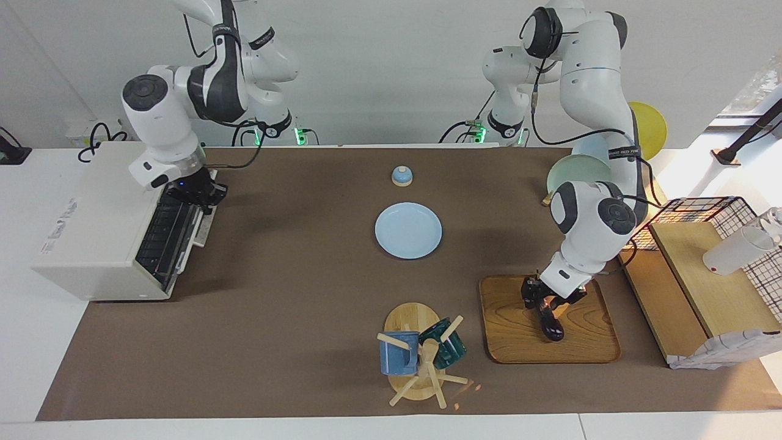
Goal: Put eggplant into oven
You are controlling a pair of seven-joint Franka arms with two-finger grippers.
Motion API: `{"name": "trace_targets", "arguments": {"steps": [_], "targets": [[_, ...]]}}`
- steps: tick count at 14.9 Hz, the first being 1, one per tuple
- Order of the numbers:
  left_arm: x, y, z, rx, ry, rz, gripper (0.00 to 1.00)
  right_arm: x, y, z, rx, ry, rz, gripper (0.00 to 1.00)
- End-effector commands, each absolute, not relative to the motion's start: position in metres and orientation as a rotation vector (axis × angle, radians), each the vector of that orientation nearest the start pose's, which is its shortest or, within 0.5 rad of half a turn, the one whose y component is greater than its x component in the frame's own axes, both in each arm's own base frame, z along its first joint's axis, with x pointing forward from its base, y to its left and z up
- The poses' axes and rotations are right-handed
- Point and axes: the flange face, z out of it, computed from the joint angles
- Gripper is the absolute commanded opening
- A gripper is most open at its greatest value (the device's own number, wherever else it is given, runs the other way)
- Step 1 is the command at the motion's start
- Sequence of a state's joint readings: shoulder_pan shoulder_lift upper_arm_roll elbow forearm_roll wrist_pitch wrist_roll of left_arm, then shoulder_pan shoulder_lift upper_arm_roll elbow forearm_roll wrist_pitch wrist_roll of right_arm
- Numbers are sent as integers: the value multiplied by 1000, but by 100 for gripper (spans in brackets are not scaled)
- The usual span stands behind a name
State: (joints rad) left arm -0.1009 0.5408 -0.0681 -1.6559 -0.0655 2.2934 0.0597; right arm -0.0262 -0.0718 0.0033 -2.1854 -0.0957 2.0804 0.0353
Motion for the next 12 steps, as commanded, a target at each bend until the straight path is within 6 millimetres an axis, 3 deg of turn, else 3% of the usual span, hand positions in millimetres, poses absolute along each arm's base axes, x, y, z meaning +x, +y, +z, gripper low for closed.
{"name": "trace_targets", "arguments": {"steps": [1, 3, 7, 12], "targets": [[678, -111, 307, -3214, 301, -170, 30, 534, -17, 364, -3230, 43, -50, 0], [678, -109, 307, -3215, 297, -160, 0, 529, -12, 350, -3225, 33, -71, 0], [685, -111, 331, -3230, 284, -122, 0, 528, -10, 326, -3220, 45, -69, 0], [658, -124, 415, -3268, 206, -54, 0, 529, -7, 310, -3219, 64, -43, 0]]}}
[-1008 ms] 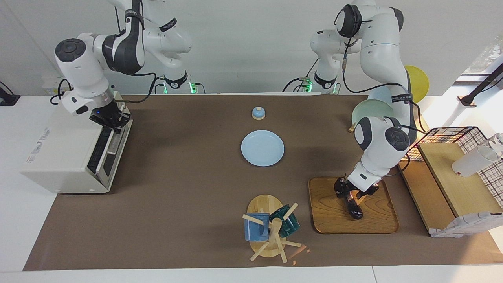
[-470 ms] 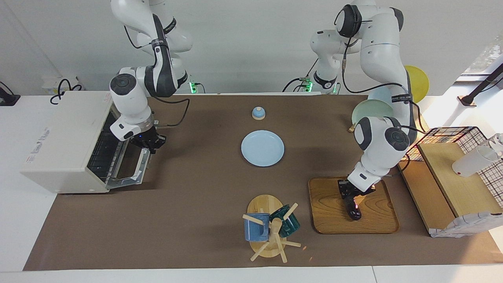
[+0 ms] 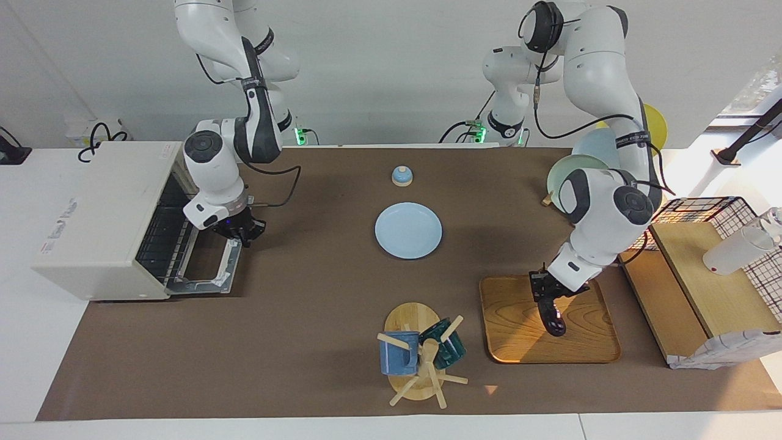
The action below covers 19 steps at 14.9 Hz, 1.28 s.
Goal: Put eggplant into oven
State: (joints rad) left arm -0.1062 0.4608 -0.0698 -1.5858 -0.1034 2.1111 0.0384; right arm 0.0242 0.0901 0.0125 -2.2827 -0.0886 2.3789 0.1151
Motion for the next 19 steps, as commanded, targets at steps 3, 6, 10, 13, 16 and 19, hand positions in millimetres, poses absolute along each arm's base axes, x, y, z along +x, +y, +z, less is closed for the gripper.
{"name": "trace_targets", "arguments": {"steps": [3, 6, 10, 13, 16, 19], "targets": [[623, -160, 458, -3300, 165, 41, 0, 529, -5, 311, -3204, 82, -37, 0], [576, -226, 474, -3297, 58, 68, 0, 529, 28, 313, -3148, 77, -23, 0], [515, -308, 458, -3292, -17, 67, 0, 535, 47, 325, -3139, 38, -26, 57], [453, -360, 417, -3331, -38, -56, 0, 536, 58, 347, -3139, -3, -43, 100], [422, -386, 374, -3342, -20, -89, 0, 538, 61, 363, -3138, -13, -58, 100], [414, -399, 343, -3332, -3, -66, 0, 532, 60, 370, -3143, -22, -3, 100]]}}
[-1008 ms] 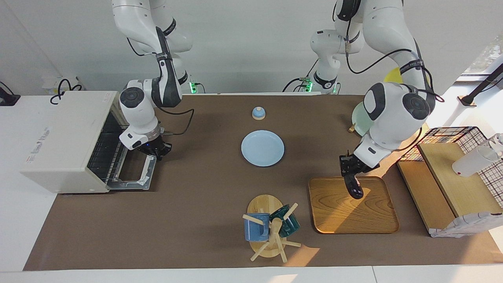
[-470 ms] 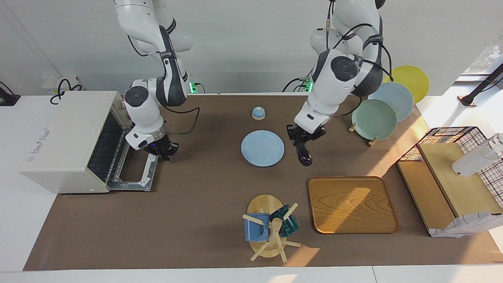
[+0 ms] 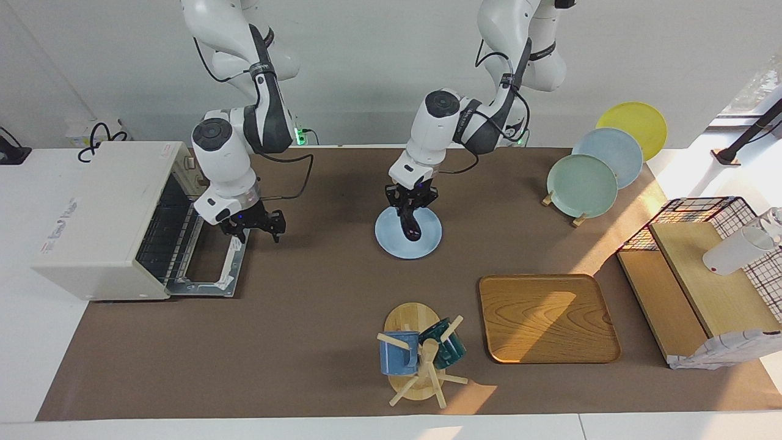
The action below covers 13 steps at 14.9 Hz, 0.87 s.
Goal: Put eggplant into oven
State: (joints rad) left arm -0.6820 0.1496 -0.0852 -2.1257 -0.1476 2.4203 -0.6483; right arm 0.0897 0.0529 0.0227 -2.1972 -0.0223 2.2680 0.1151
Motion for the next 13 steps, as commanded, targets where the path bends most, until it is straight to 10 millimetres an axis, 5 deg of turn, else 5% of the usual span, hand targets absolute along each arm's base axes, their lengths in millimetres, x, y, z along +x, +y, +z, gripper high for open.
{"name": "trace_targets", "arguments": {"steps": [1, 7, 8, 9, 13], "targets": [[412, -401, 338, -3328, -10, -57, 0, 533, 58, 372, -3142, -32, -10, 100], [417, -396, 335, -3325, -10, -57, 0, 535, 61, 374, -3142, -39, -15, 100], [417, -396, 335, -3324, -13, -54, 29, 534, 62, 374, -3142, -41, -10, 100], [417, -396, 335, -3324, -15, -54, 99, 535, 62, 374, -3142, -49, -15, 100], [434, -381, 344, -3327, -62, -69, 100, 539, 66, 379, -3139, -109, -31, 100]]}}
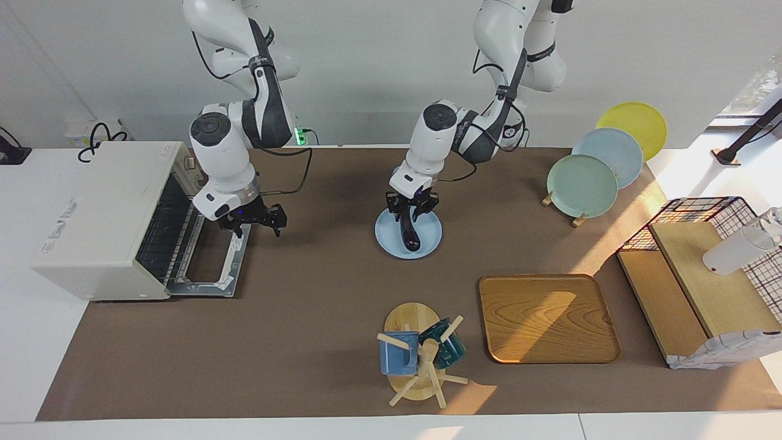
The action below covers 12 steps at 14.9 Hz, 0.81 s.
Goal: Put eggplant into oven
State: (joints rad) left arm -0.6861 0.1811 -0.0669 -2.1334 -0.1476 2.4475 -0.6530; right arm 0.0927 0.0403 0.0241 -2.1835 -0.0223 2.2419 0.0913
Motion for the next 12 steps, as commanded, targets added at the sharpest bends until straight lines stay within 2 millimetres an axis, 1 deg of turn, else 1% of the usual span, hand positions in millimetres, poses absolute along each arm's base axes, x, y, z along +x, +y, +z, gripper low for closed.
{"name": "trace_targets", "arguments": {"steps": [1, 2, 3, 4, 6, 7, 8, 9, 10, 11, 12], "targets": [[441, -375, 350, -3327, -65, -72, 100, 539, 70, 380, -3138, -123, -34, 100], [450, -369, 358, -3324, -60, -68, 100, 538, 80, 379, -3137, -152, -34, 100], [464, -357, 369, -3320, -63, -59, 100, 538, 83, 379, -3137, -159, -31, 100], [483, -339, 386, -3319, -60, -59, 100, 537, 86, 379, -3135, -167, -31, 100], [517, -299, 417, -3307, -27, -28, 100, 534, 105, 380, -3130, -209, -33, 100], [533, -277, 433, -3300, -1, -18, 100, 531, 127, 382, -3124, -264, -42, 100], [548, -253, 444, -3297, 12, -27, 100, 530, 157, 392, -3114, -323, -63, 100], [559, -228, 451, -3295, 20, -29, 100, 528, 194, 402, -3108, -332, -56, 100], [568, -207, 461, -3294, 33, -42, 100, 533, 226, 412, -3101, -250, -60, 100], [573, -190, 468, -3293, 38, -41, 100, 539, 250, 420, -3101, -186, -64, 100], [577, -176, 472, -3290, 35, -45, 100, 541, 286, 428, -3094, -191, -60, 100]]}}
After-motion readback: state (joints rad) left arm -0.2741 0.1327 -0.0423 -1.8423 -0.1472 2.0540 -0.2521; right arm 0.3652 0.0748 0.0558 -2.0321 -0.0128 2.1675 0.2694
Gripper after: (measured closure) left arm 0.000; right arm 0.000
